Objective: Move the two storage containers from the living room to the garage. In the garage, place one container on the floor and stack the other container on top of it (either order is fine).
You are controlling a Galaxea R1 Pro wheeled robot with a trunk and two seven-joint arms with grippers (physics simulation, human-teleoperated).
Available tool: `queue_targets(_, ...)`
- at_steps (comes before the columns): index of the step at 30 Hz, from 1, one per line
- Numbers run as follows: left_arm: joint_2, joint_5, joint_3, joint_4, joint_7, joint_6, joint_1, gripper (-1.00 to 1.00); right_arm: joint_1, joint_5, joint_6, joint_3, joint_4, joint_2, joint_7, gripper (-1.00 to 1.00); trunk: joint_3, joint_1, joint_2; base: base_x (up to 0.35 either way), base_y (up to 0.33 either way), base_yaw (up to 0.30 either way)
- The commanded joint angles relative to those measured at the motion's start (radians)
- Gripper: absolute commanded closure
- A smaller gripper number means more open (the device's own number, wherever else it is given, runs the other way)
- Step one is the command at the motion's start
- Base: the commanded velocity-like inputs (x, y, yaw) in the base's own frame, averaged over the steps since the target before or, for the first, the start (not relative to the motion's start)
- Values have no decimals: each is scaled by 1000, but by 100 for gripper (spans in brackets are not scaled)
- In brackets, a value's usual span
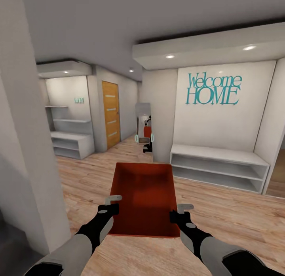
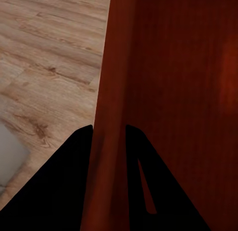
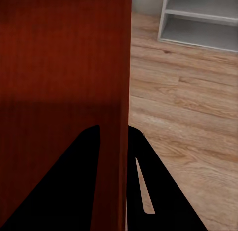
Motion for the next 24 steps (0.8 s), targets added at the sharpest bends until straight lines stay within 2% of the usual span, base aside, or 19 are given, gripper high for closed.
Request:
queue_targets(1, 42, 0, 64, -4, 12, 7, -1, 100, 0, -6, -3, -31, -1, -4, -6, 100, -2, 1, -1, 322, 0, 0)
queue_targets(24, 42, -1, 64, -4, 12, 7, -1, 100, -1, -6, -3, -31, 1, -4, -3, 100, -2, 1, -1, 322, 0, 0)
